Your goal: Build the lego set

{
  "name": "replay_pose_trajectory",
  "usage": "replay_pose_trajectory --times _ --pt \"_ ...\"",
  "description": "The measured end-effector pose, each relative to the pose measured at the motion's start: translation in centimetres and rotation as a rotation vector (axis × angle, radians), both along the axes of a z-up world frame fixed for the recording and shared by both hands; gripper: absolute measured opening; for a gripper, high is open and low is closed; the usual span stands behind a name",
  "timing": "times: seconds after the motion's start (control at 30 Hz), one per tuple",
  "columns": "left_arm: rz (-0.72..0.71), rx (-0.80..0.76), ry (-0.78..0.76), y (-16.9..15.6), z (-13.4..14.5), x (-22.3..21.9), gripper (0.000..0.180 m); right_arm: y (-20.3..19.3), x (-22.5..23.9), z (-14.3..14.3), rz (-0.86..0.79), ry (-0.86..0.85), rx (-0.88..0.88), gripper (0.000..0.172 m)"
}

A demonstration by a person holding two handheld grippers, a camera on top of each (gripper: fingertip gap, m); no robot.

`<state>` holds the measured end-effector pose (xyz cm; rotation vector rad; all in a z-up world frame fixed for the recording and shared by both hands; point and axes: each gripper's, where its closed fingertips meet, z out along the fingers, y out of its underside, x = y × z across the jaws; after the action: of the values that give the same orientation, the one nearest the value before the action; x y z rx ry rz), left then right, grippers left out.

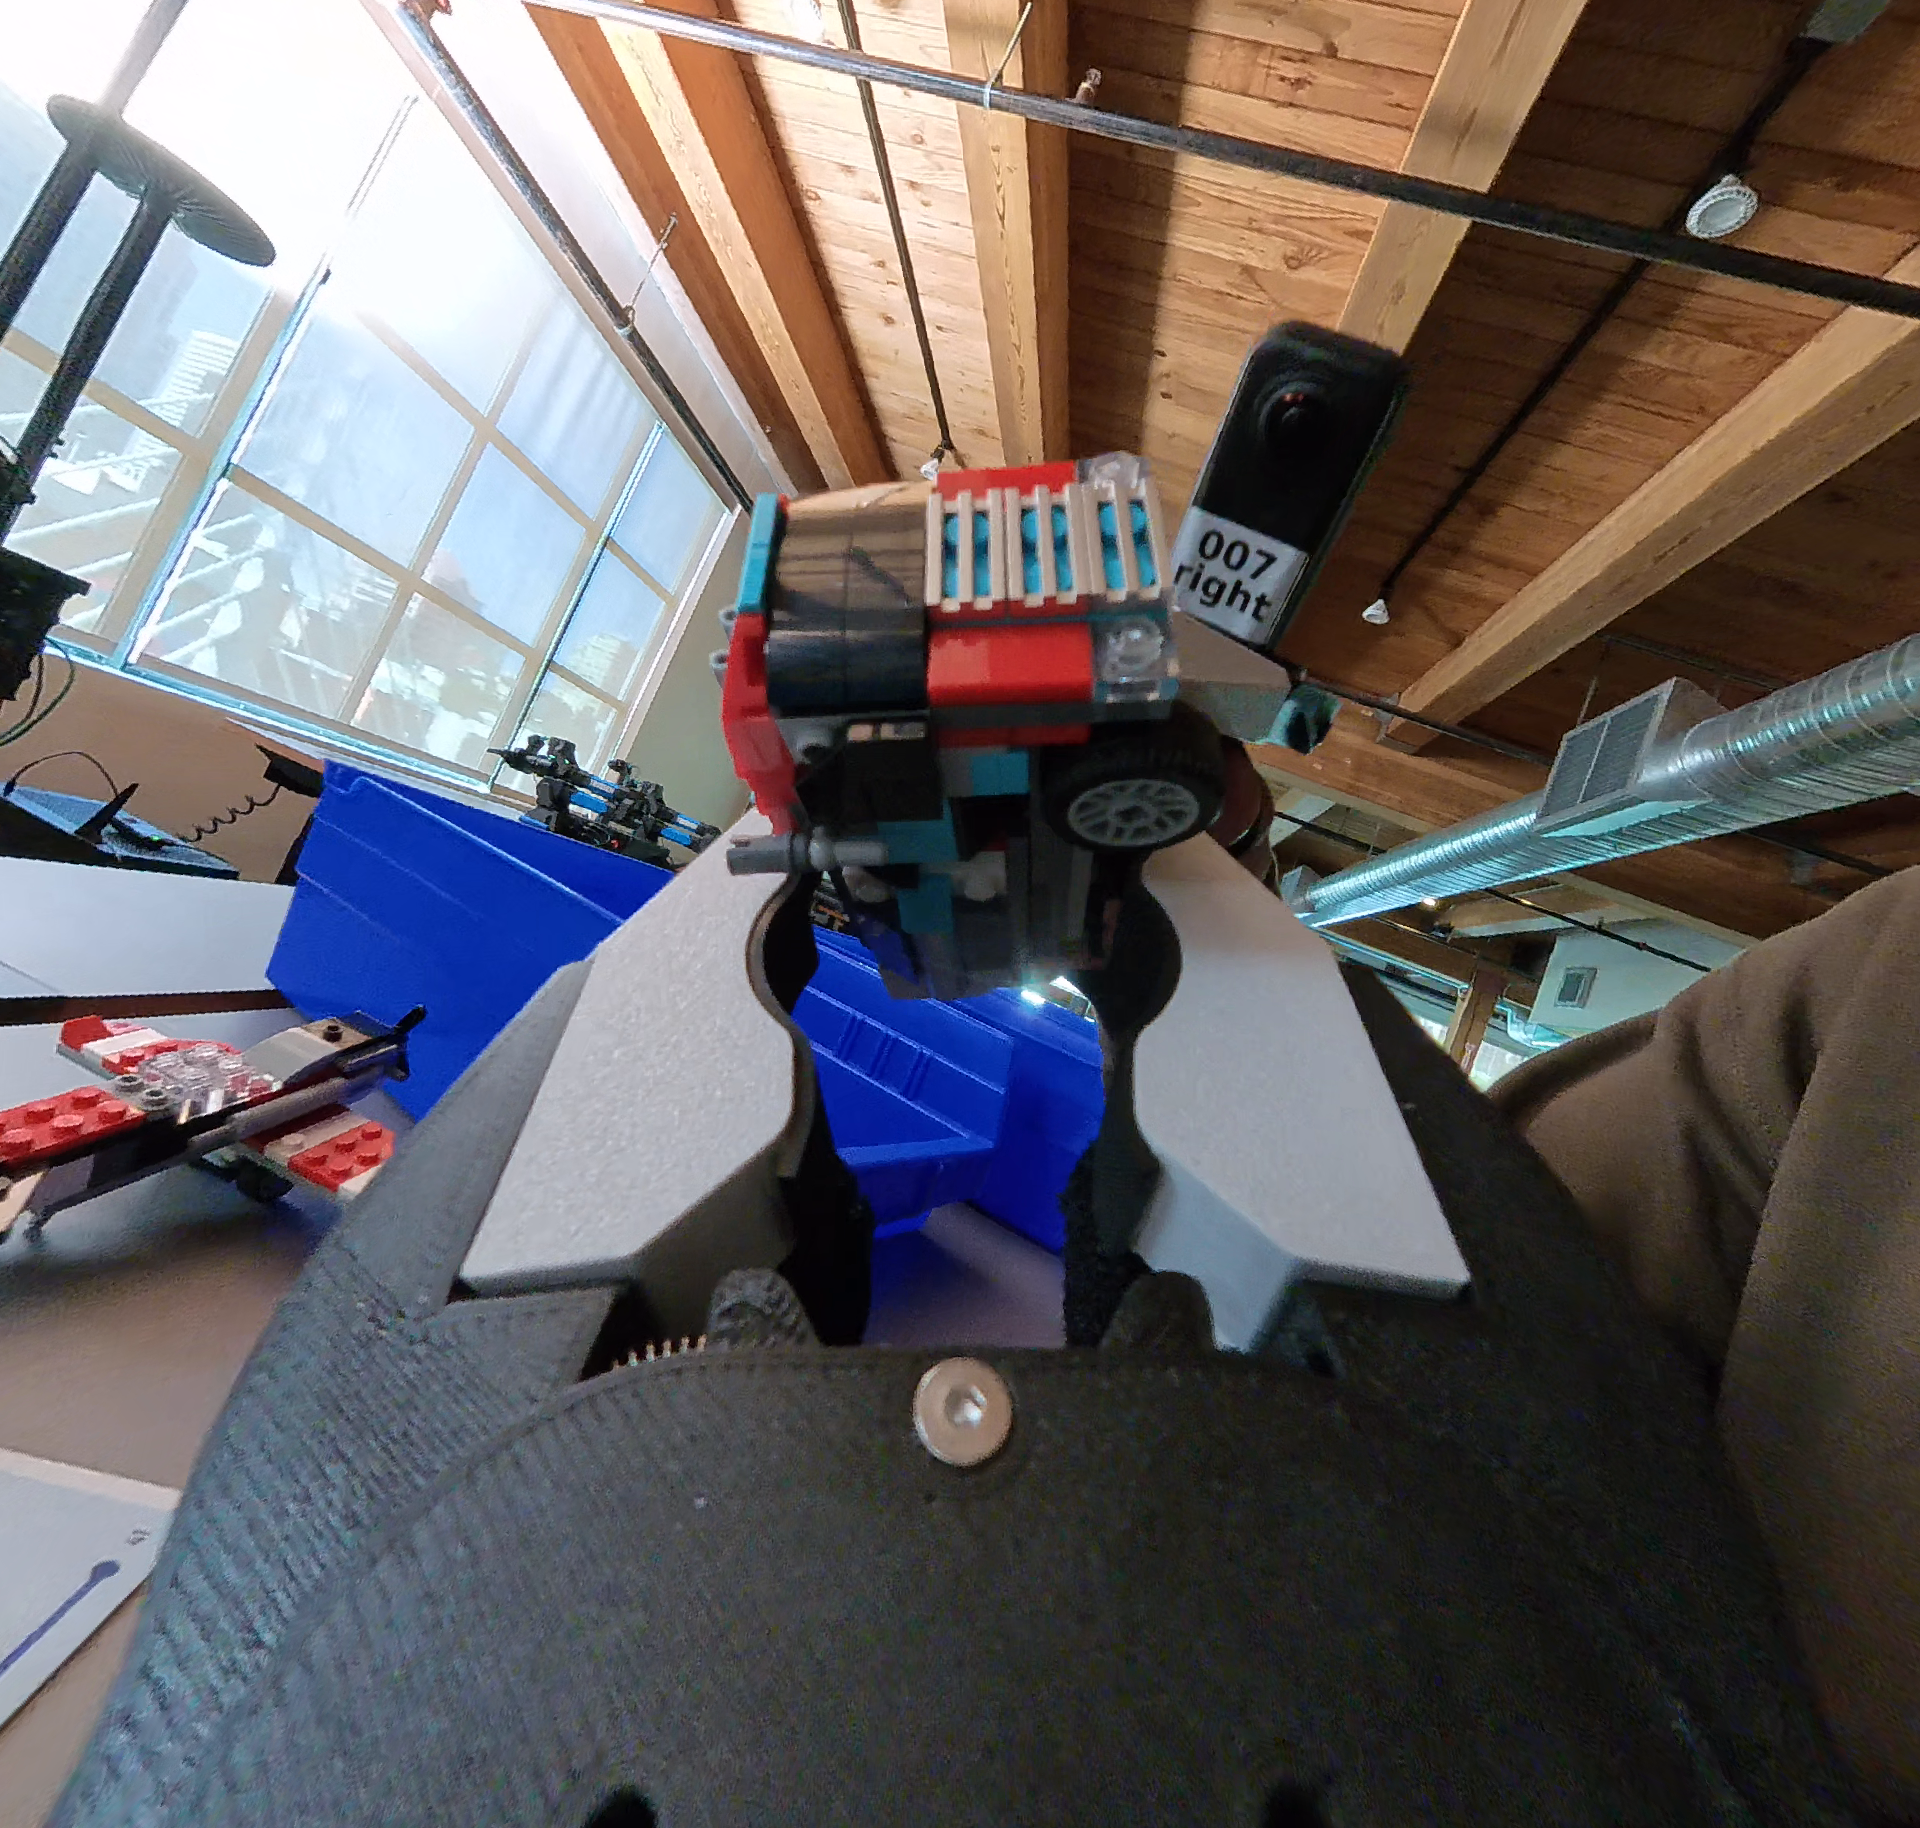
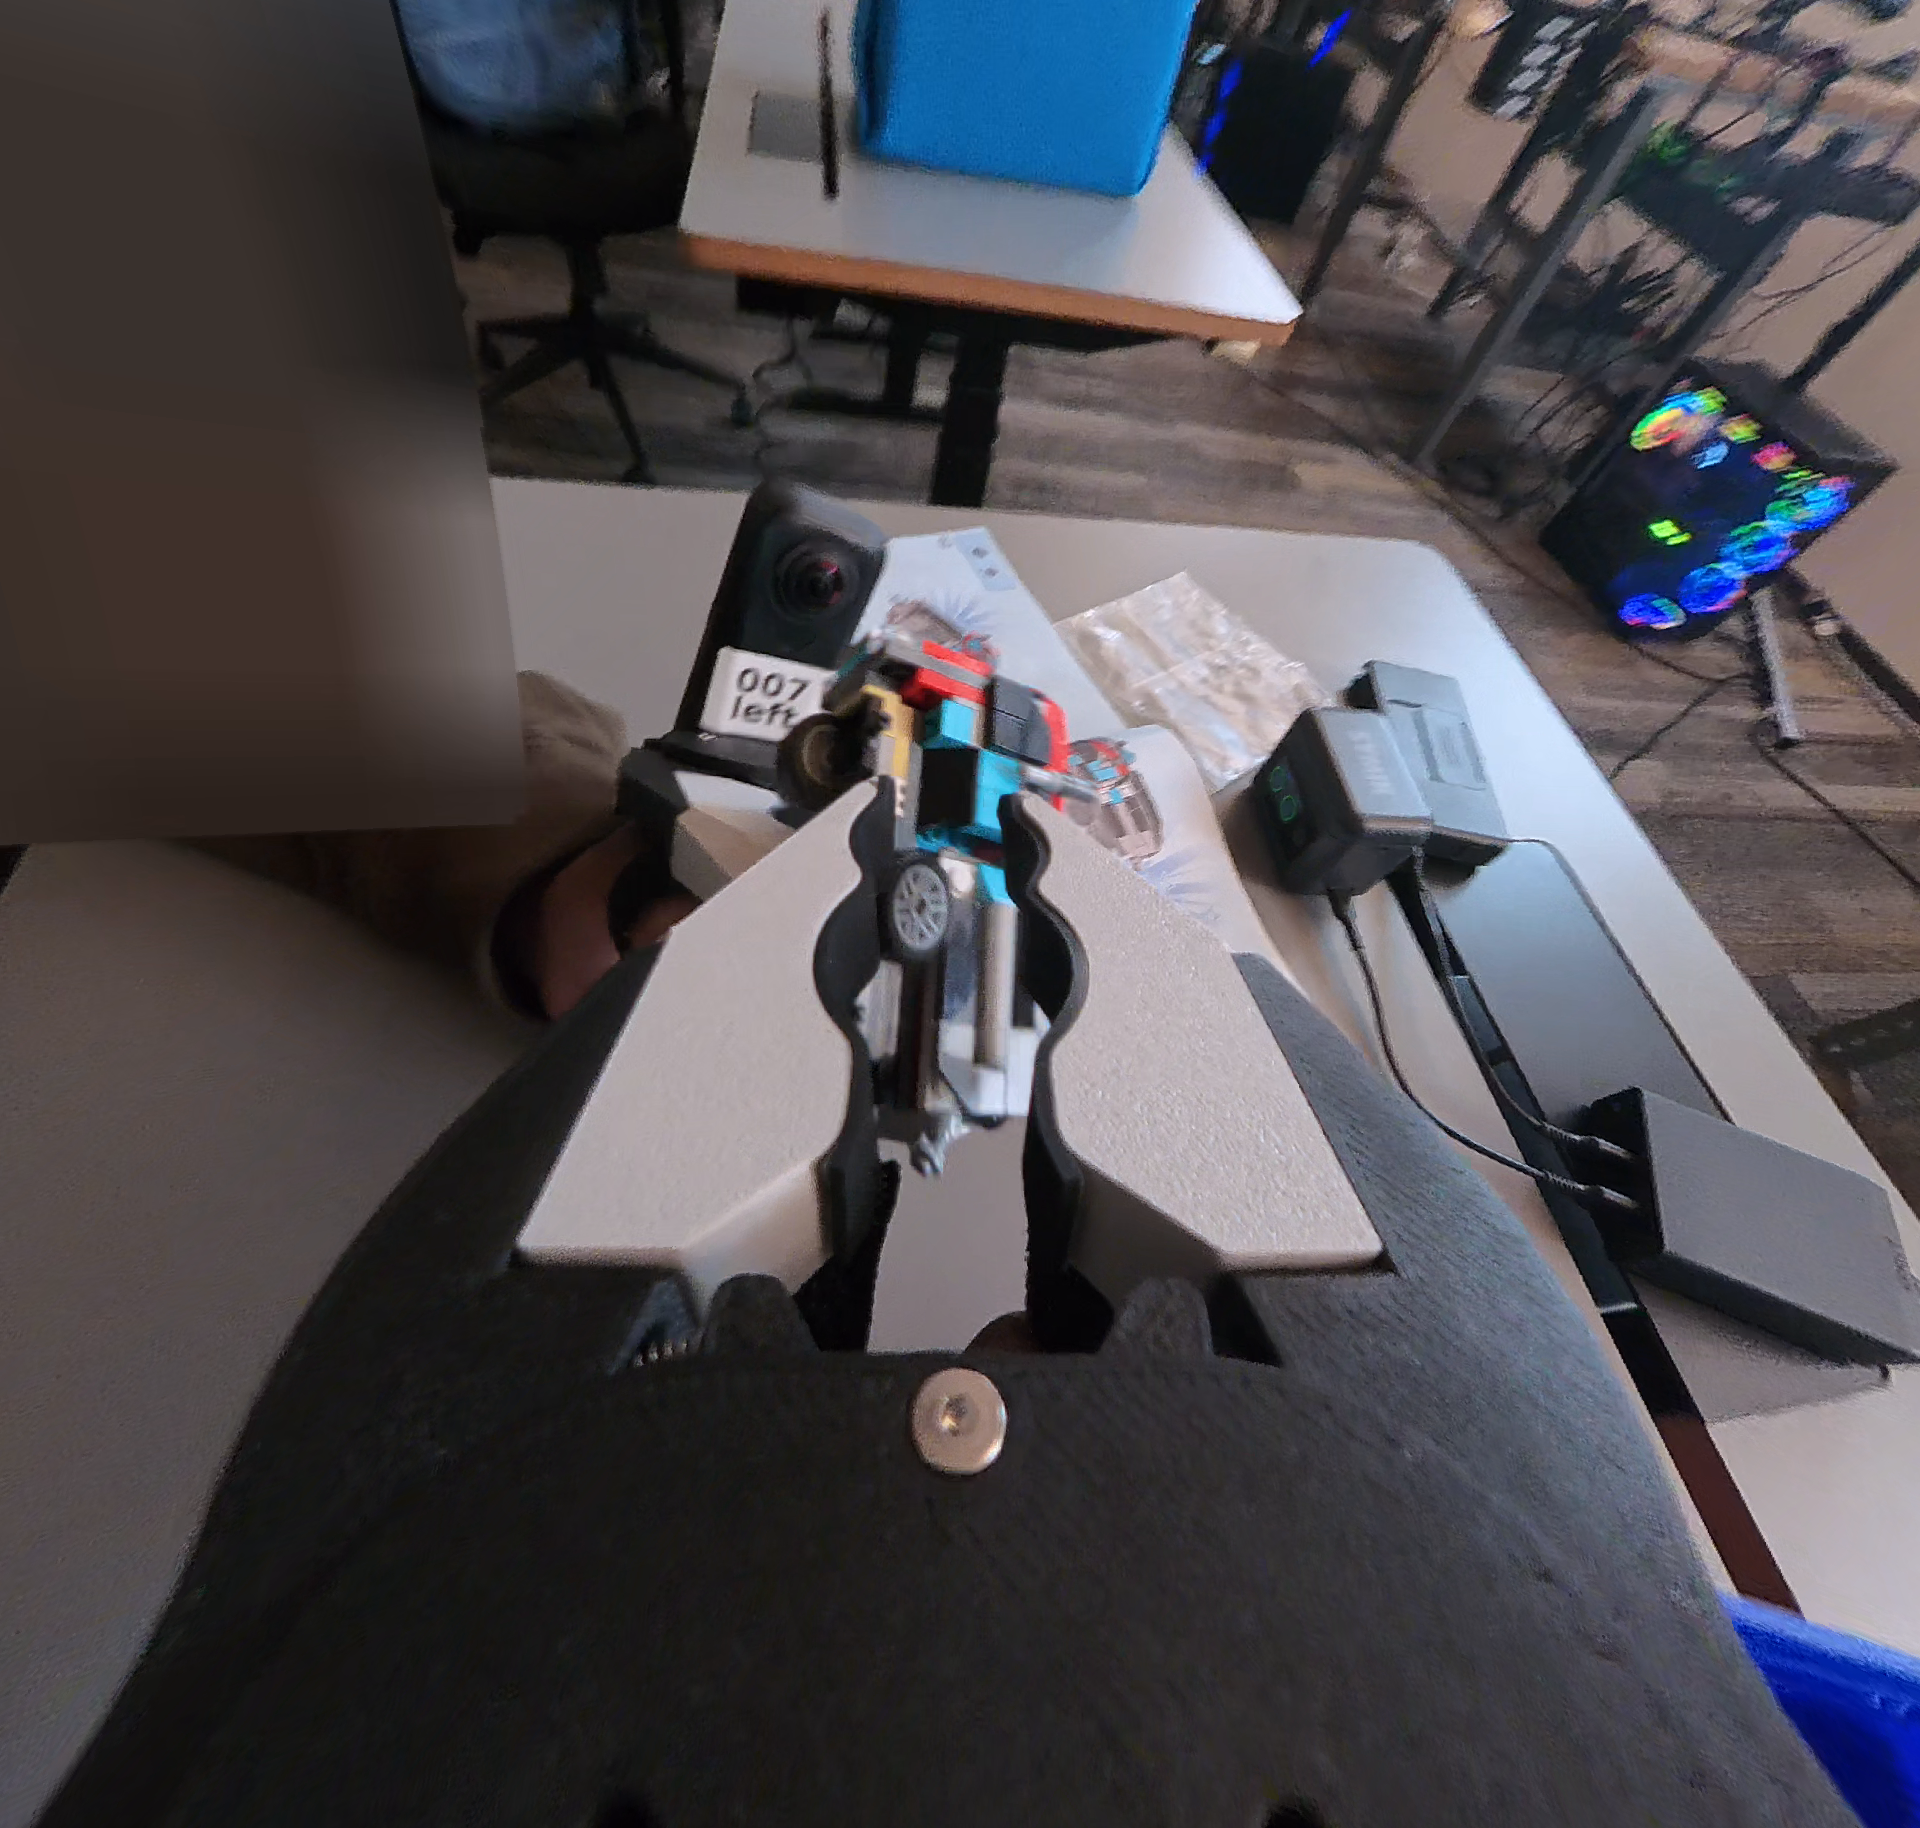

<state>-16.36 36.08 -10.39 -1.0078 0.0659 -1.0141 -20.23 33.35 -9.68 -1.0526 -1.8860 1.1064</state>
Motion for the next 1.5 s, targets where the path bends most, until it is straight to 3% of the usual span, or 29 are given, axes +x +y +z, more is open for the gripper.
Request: replay_pose_trajectory --times 0.17,0.33,0.67,0.87,1.13,1.5 --pt "0.004 -0.011 -0.019 0.0 -0.2 -0.5 0.057 2.2 1.3 1.7 -0.107 0.111 -0.065 0.021" --pt "-0.022 0.006 -0.033 -0.1 0.0 -0.3 0.057 3.3 3.6 1.7 -0.148 0.103 -0.126 0.021" --pt "-0.128 0.062 -0.013 -1.3 0.7 1.4 0.057 -0.8 4.7 -0.1 0.099 0.015 -0.074 0.021" --pt "-0.282 0.137 -0.070 -2.9 1.7 2.3 0.057 -2.5 5.6 1.3 0.225 0.065 -0.014 0.022" --pt "-0.499 0.213 -0.078 -5.3 2.5 4.2 0.057 -4.1 6.2 2.2 0.327 0.063 0.027 0.024" --pt "-0.593 0.211 -0.035 -6.1 2.3 5.7 0.057 -5.4 7.7 2.1 0.409 0.052 0.041 0.026"
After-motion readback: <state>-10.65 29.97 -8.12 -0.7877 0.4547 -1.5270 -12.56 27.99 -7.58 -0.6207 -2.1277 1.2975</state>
